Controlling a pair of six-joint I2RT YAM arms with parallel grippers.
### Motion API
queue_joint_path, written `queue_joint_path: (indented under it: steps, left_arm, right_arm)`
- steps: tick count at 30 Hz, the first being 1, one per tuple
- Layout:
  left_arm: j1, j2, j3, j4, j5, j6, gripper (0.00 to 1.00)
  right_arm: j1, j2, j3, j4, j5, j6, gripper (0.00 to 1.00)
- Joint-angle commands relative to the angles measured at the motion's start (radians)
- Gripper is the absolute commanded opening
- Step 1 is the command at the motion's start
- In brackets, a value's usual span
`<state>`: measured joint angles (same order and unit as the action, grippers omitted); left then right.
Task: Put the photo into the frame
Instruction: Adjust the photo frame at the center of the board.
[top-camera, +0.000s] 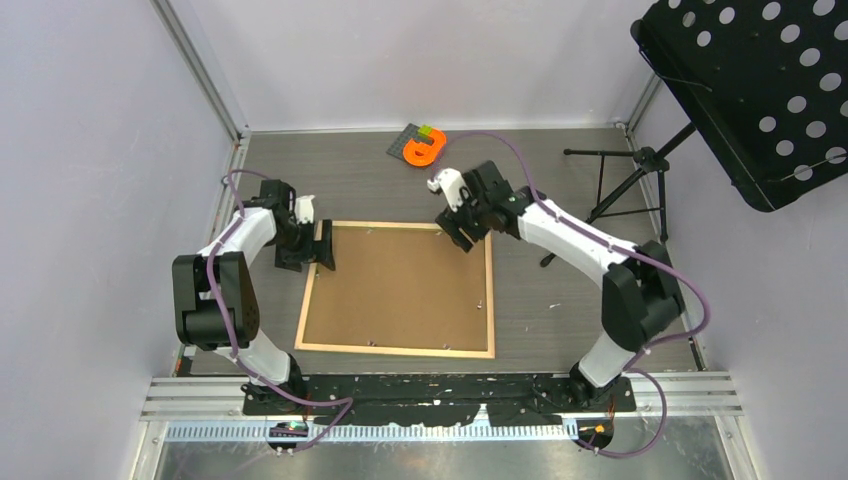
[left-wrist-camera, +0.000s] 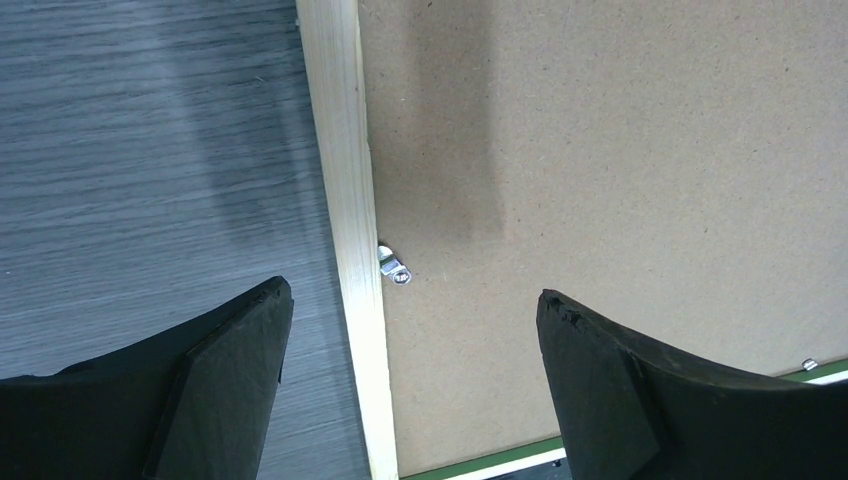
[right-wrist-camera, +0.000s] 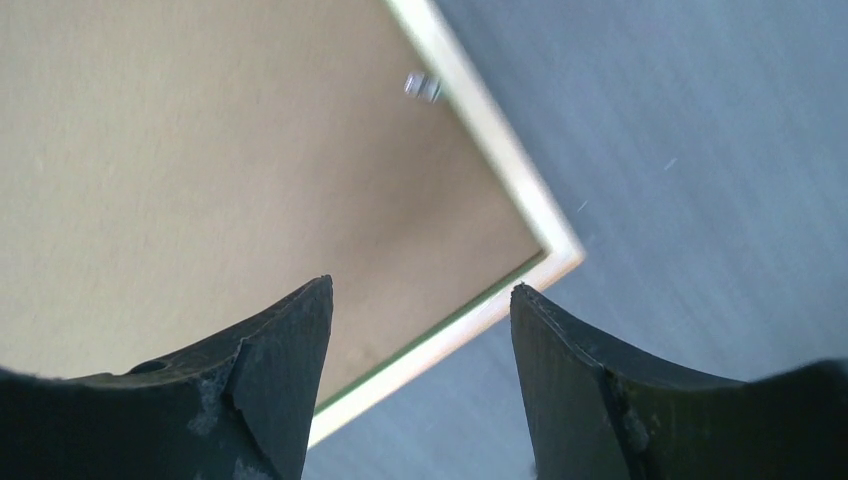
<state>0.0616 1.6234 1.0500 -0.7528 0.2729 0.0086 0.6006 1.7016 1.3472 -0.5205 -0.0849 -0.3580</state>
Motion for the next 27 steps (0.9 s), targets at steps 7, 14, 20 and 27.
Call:
queue_joint_path:
  steps: [7, 14, 20, 27]
  left_arm:
    - [0.008, -0.014, -0.003, 0.043, -0.021, 0.011, 0.89]
    - [0.008, -0.001, 0.000, 0.038, -0.062, 0.022, 0.89]
    - [0.008, -0.002, 0.002, 0.034, -0.060, 0.022, 0.89]
    - [0.009, 0.001, 0.003, 0.036, -0.049, 0.022, 0.89]
  right_arm:
    - [-0.034, -0.181, -0.368, 0.039, -0.071, 0.132, 0.72]
    - [-0.101, -0.159, -0.385, 0.018, -0.195, 0.194, 0.82]
    - [-0.135, -0.110, -0.381, 0.020, -0.229, 0.211, 0.68]
    - [-0.202, -0.044, -0.373, 0.017, -0.283, 0.228, 0.54]
